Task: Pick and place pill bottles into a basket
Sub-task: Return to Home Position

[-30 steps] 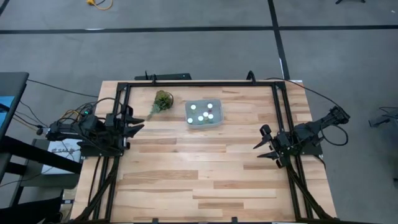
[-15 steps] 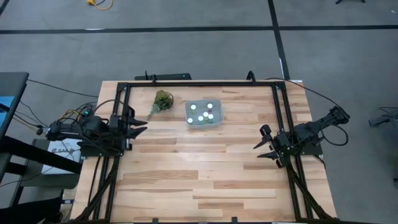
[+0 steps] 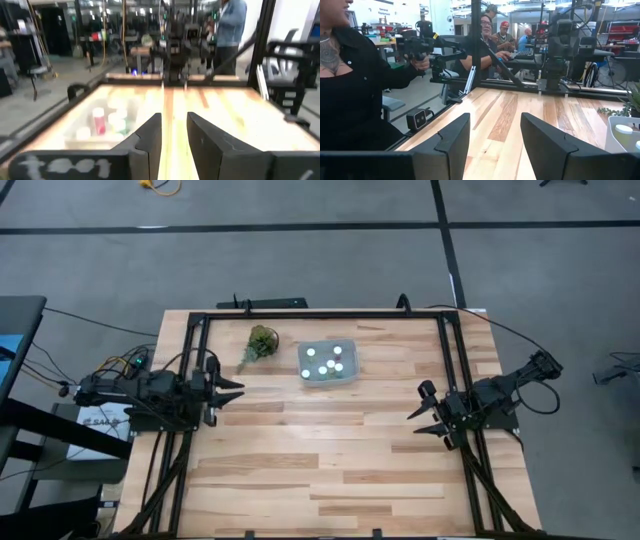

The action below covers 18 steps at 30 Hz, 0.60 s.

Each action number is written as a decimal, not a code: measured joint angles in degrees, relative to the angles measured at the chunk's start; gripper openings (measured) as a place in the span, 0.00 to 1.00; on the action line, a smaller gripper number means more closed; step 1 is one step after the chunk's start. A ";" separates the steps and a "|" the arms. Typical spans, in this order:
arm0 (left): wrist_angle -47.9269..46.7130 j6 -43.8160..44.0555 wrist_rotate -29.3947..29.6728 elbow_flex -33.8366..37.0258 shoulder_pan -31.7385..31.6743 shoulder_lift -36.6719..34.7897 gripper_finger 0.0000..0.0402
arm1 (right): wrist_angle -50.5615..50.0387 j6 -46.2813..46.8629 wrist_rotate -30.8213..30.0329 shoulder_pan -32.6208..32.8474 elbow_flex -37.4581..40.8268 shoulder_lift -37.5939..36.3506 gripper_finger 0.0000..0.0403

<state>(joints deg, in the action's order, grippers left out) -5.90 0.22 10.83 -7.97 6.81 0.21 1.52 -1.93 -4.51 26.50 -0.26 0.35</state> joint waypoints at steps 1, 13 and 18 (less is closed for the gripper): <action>-1.33 0.26 -0.05 0.00 0.00 0.00 0.20 | 0.00 0.00 0.00 0.00 -0.01 0.01 0.42; -11.78 1.81 -4.48 0.00 0.00 0.02 0.20 | 0.00 0.00 0.00 0.00 -0.01 -0.01 0.42; -12.35 1.39 -5.94 0.00 0.00 0.00 0.20 | 0.00 0.00 0.00 0.00 -0.01 0.00 0.42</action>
<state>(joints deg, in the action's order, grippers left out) -18.25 1.61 4.88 -7.97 6.81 0.21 1.52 -1.93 -4.51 26.50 -0.27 0.35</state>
